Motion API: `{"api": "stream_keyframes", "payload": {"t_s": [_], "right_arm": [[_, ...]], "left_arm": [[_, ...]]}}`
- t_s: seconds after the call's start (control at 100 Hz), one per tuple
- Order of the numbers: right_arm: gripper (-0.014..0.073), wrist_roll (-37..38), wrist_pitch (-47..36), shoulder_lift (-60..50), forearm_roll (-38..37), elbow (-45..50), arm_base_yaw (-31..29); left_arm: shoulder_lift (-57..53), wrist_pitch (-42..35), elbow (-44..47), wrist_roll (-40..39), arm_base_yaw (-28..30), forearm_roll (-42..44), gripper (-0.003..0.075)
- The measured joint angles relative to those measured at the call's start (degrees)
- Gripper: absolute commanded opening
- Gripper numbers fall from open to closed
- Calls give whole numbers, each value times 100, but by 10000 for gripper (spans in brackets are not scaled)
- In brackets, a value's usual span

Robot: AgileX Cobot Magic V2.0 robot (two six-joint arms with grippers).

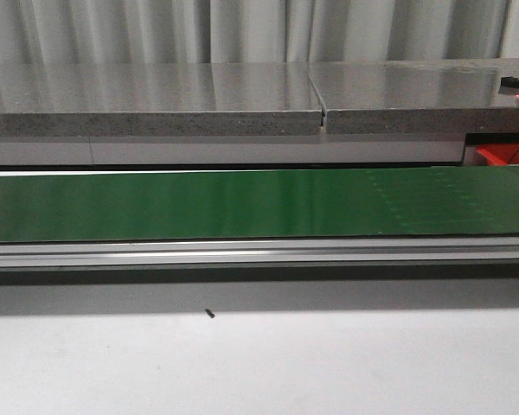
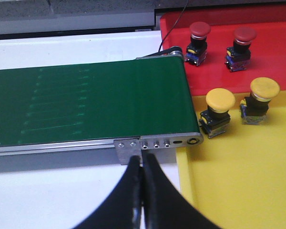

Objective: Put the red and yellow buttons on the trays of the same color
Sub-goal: 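Grasp a second red button with the left gripper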

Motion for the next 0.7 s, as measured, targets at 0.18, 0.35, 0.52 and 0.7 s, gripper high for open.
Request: {"api": "stream_keyframes", "payload": {"t_s": [0.18,0.35,0.52,0.7], "right_arm": [[-92,0,0,0,0,0,0],[-92,0,0,0,0,0,0],[-92,0,0,0,0,0,0],[-92,0,0,0,0,0,0]], "left_arm": [[250,-340,-9,0,0,0,545],[298,-647,-9,0,0,0,463],[298,-796,-9,0,0,0,346],[298,-809,-9,0,0,0,297]]}}
